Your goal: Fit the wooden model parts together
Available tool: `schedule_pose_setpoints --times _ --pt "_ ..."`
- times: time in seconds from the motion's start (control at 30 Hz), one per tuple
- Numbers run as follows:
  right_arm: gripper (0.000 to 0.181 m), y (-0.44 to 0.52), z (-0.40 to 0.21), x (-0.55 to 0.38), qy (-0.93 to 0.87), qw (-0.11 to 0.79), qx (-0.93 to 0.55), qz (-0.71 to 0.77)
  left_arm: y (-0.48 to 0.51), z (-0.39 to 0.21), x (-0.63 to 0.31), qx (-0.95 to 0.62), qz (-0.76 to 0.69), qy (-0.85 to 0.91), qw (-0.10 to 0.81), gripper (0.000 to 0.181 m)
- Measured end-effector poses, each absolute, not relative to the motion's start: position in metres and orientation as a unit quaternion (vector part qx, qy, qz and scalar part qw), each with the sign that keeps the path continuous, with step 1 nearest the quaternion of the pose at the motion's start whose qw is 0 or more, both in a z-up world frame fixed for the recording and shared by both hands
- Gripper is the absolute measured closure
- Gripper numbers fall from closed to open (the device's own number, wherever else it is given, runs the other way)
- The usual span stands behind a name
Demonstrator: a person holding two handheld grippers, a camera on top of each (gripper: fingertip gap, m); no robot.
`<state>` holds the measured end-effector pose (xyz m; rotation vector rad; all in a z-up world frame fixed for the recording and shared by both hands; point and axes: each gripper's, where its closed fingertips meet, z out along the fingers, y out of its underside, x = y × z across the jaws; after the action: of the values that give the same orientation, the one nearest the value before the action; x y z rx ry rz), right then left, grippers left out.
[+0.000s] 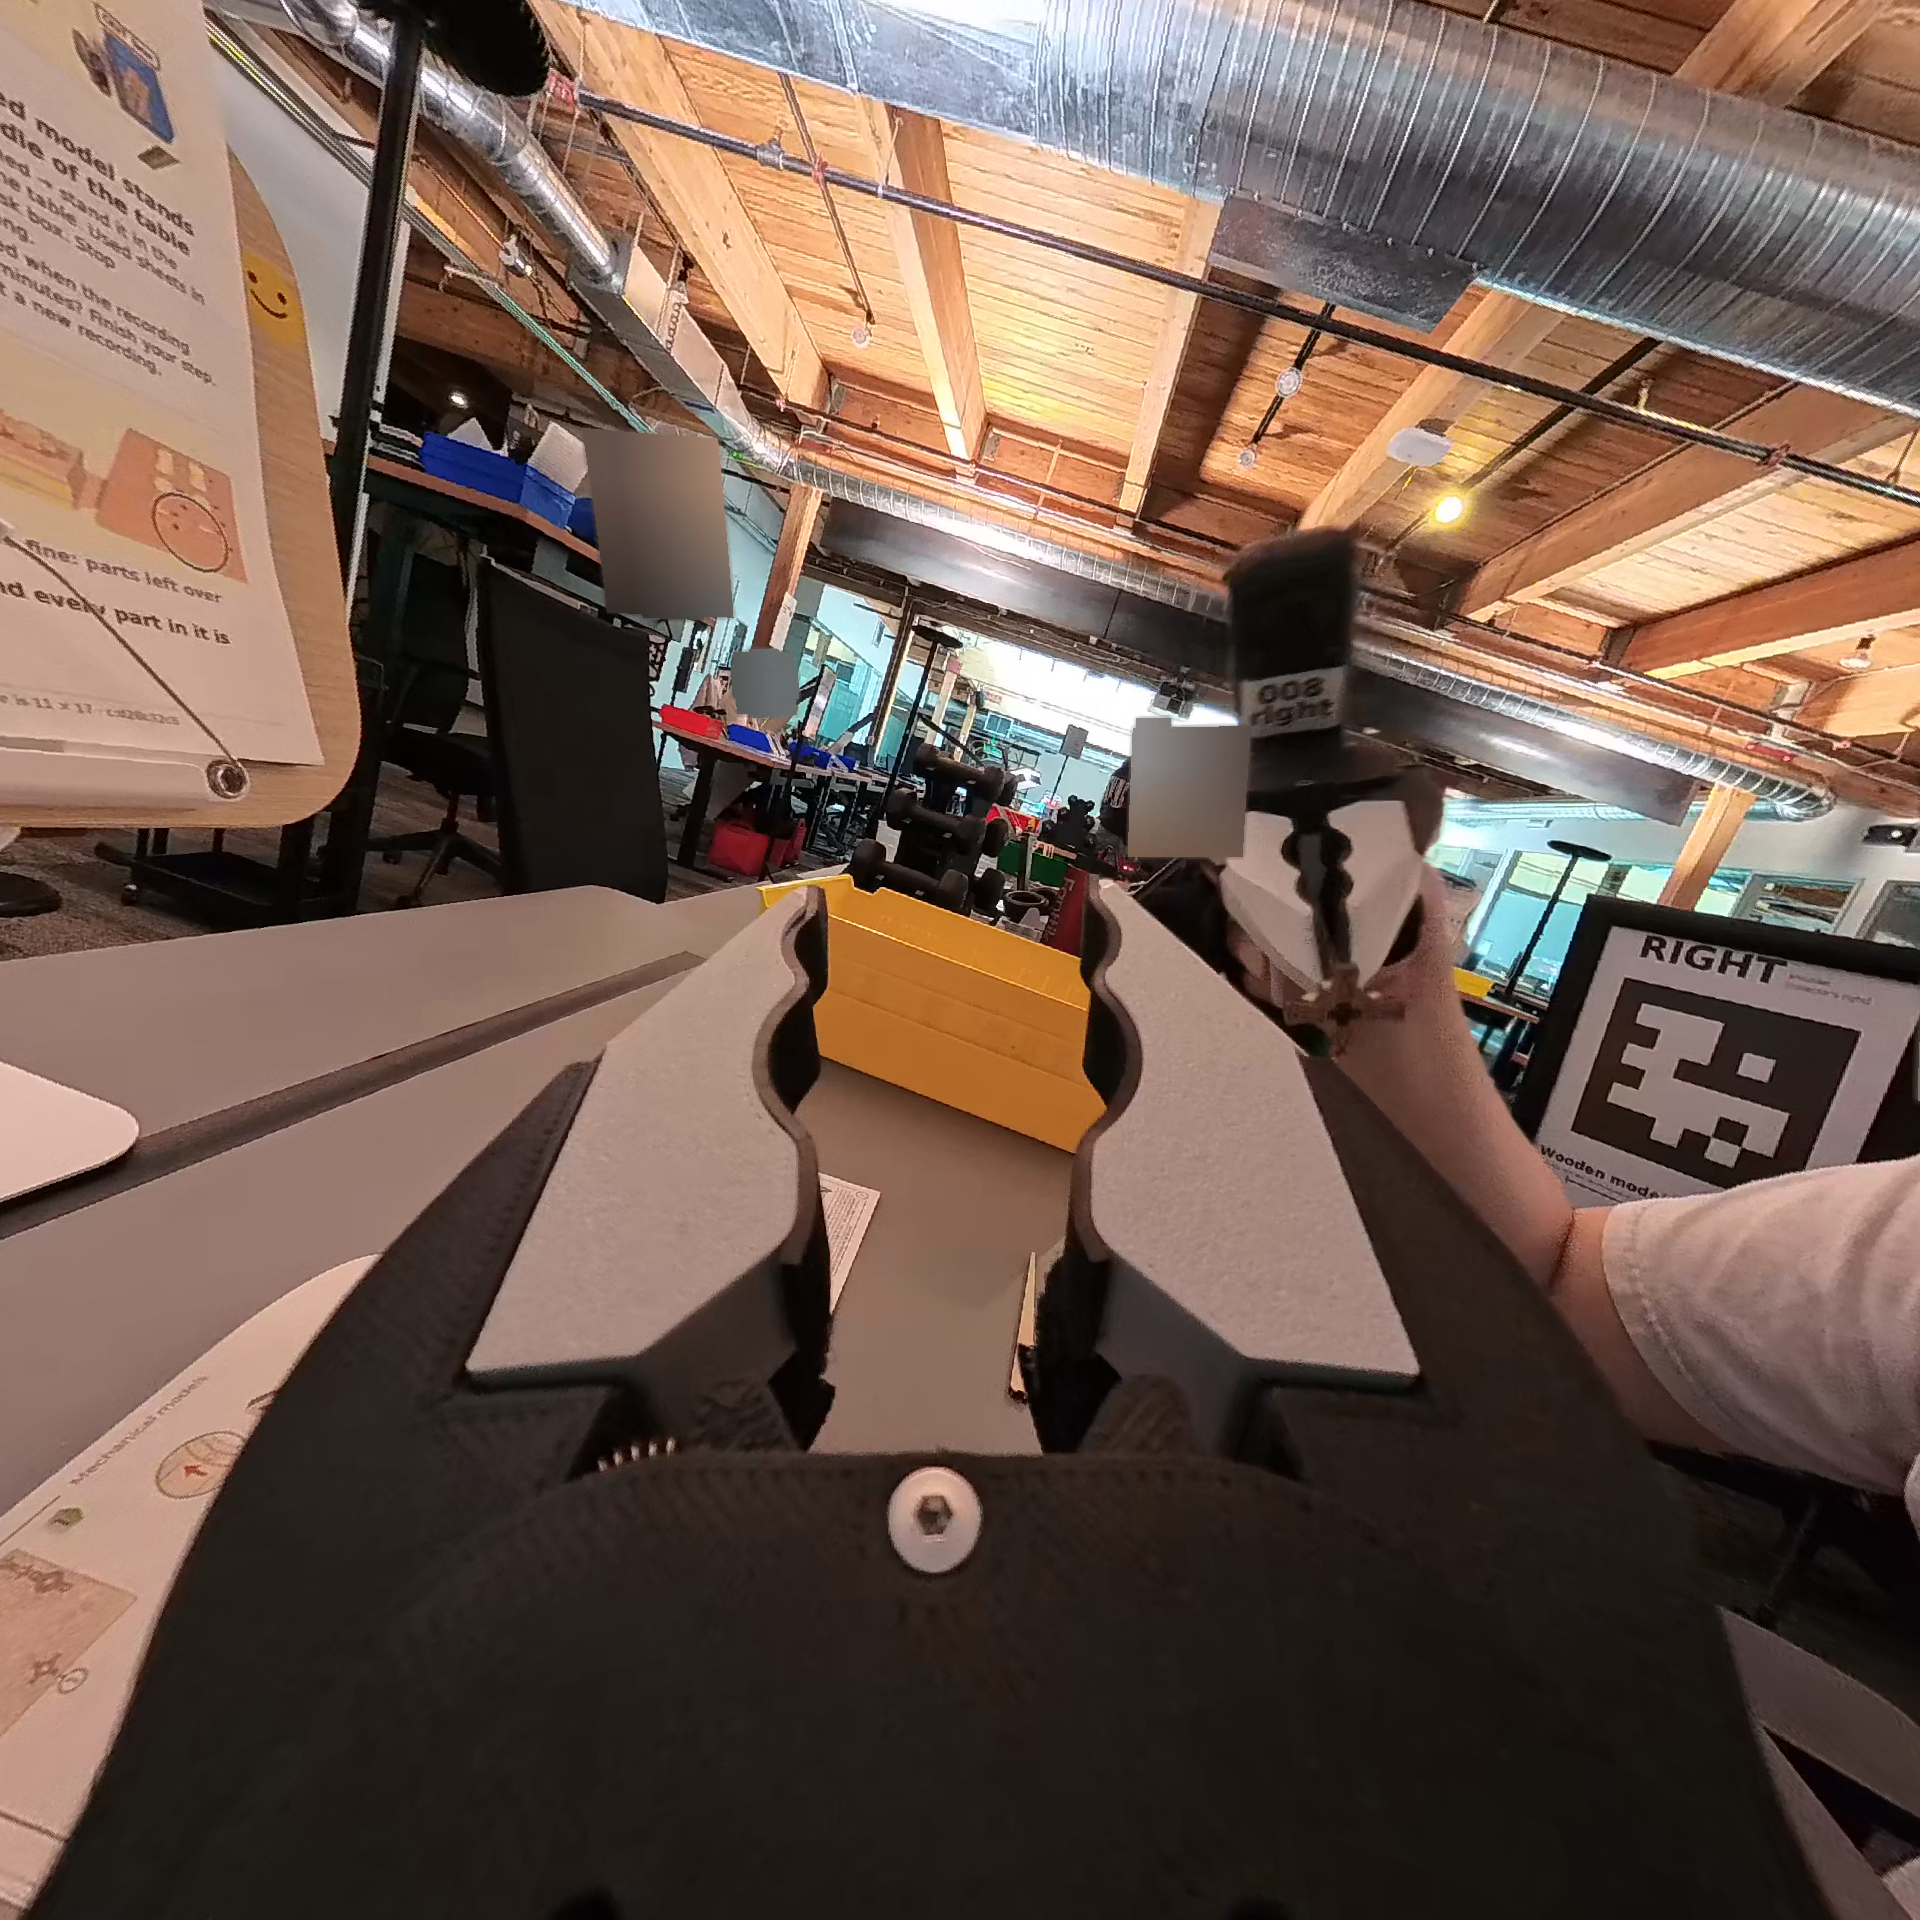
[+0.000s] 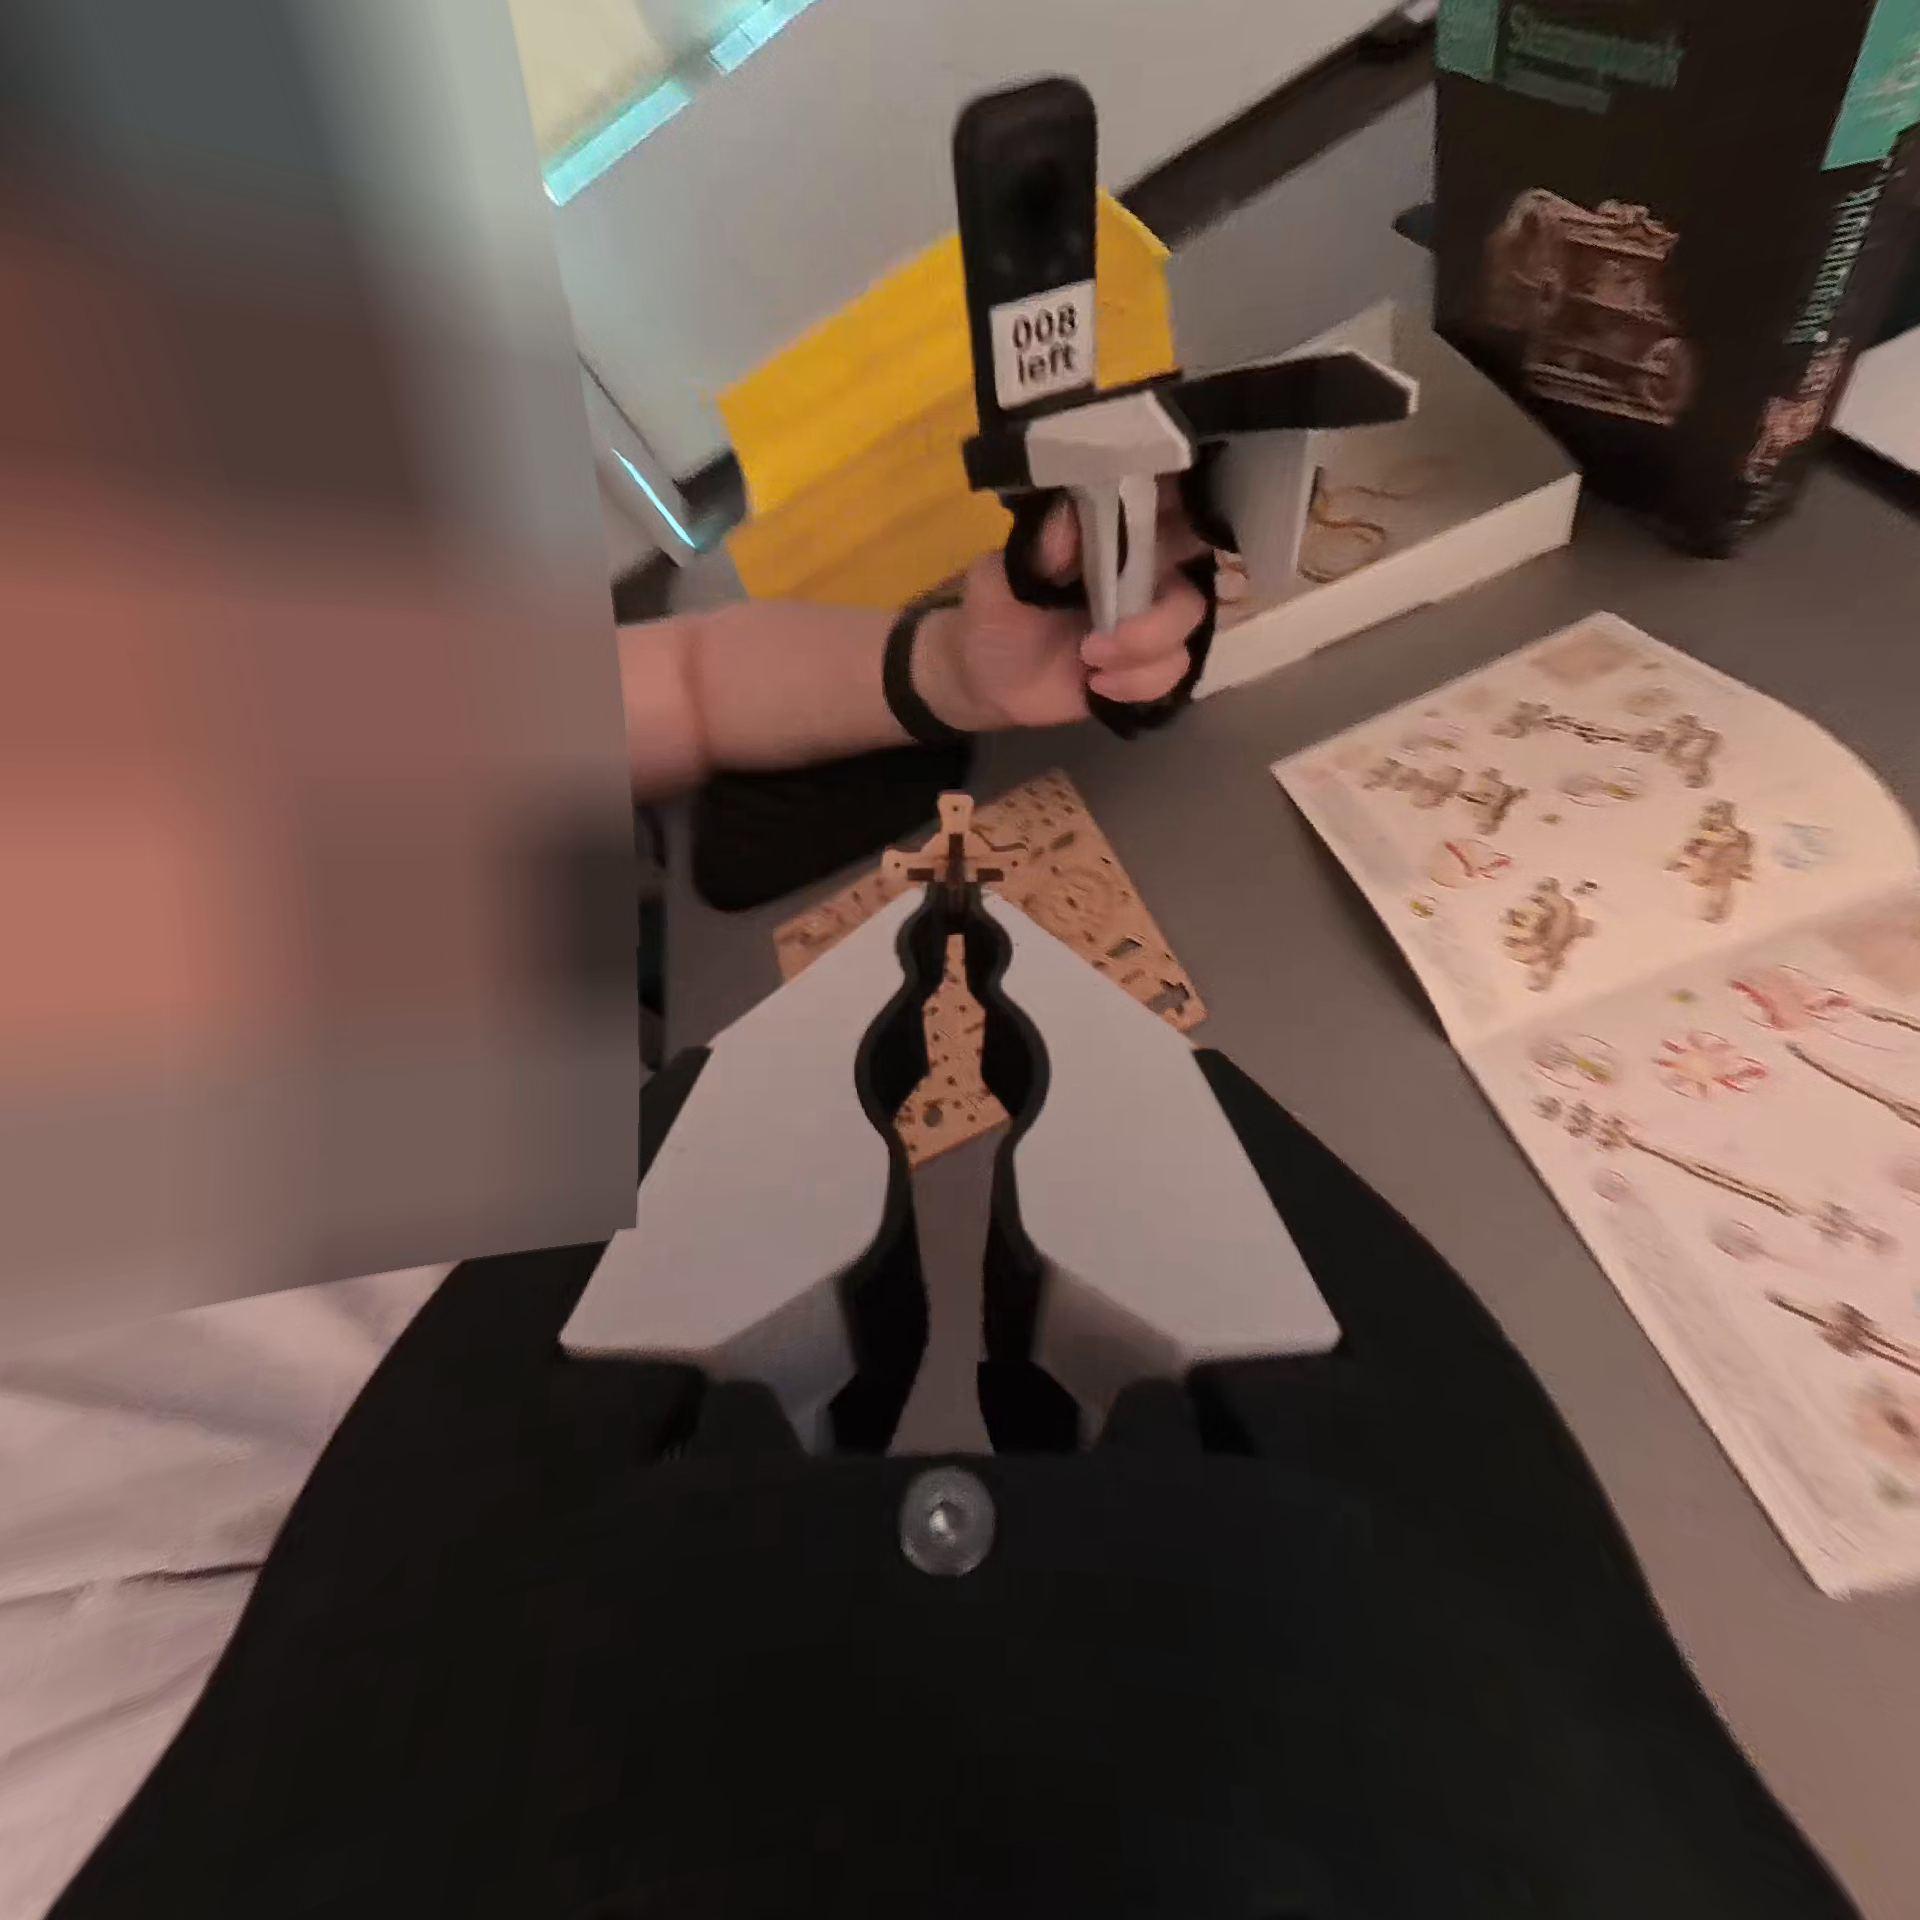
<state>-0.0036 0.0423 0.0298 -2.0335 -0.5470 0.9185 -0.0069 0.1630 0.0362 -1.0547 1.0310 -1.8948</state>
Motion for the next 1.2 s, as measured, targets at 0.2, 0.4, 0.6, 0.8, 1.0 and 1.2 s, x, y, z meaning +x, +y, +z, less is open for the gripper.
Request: schedule_pose_setpoints --times 0.2,0.4,0.6,0.8,1.0,1.2 --pt "0.18 0.035 0.017 -0.022 -0.244 0.382 -0.842 0.293 0.161 0.034 -0.006 -0.41 -0.735 0.404 0.359 0.134" --pt "0.181 0.036 0.012 -0.02 -0.238 0.368 -0.845 0.305 0.161 0.034 -0.005 -0.411 -0.735 0.405 0.357 0.134" --pt "0.18 0.046 -0.023 -0.007 -0.247 0.326 -0.873 0.264 0.151 0.03 -0.003 -0.404 -0.739 0.425 0.332 0.136" --pt "0.18 0.051 0.008 0.0 -0.273 0.406 -0.843 0.225 0.09 0.019 -0.006 -0.334 -0.739 0.53 0.249 0.115" --pt "0.18 0.053 0.017 -0.015 -0.33 0.442 -0.816 0.176 0.052 0.006 -0.006 -0.302 -0.686 0.603 0.274 0.116" --pt "0.18 0.053 0.022 -0.02 -0.346 0.459 -0.803 0.161 0.047 0.019 -0.011 -0.286 -0.696 0.589 0.294 0.138"
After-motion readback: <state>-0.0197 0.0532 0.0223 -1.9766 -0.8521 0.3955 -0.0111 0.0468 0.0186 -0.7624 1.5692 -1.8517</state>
